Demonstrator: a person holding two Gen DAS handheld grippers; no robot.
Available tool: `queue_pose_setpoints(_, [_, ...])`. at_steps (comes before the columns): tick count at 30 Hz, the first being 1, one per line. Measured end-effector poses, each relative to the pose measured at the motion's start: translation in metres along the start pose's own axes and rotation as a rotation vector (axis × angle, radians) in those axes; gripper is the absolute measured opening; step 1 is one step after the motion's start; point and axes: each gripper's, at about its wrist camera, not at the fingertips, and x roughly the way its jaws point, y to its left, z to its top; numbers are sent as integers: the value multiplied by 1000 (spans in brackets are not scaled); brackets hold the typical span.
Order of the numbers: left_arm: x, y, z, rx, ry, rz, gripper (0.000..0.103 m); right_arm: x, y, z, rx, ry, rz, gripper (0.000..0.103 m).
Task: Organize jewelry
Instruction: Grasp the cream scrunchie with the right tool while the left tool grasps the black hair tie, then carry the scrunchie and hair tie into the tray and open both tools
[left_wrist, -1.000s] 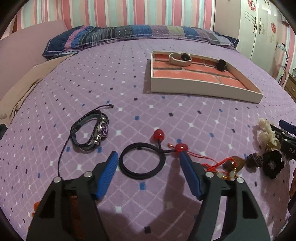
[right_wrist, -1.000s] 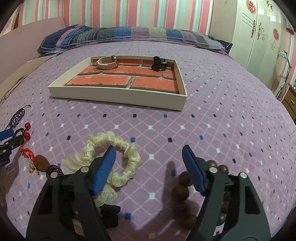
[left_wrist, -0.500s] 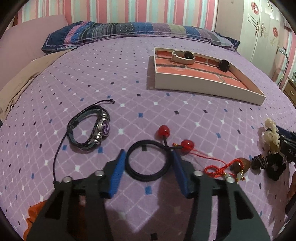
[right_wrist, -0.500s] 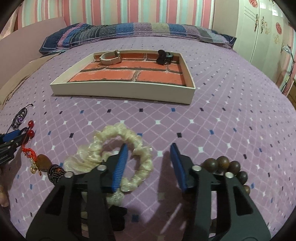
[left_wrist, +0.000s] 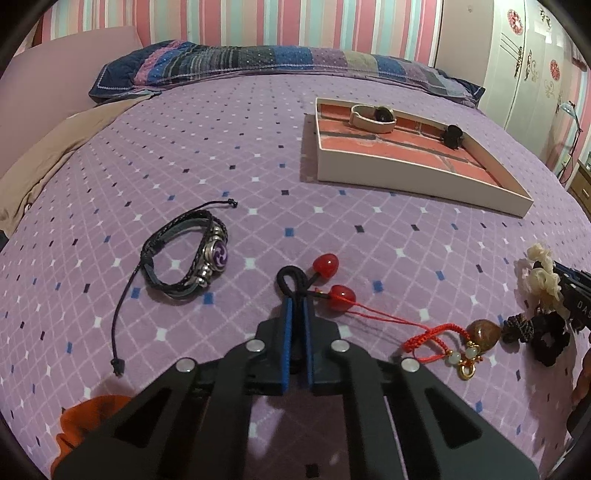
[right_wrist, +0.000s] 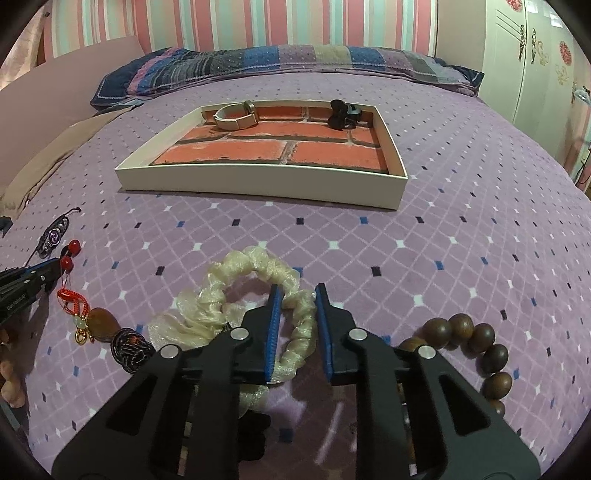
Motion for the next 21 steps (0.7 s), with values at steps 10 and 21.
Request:
queue_pose_setpoints(10, [-26,-12,-1,23,-39,-27,6,-6,-5,0,9,-12,21,12])
queue_pose_setpoints(21, [-68,-24,5,49,-100,-38,6,-16,-8,3,3,-38,41,11])
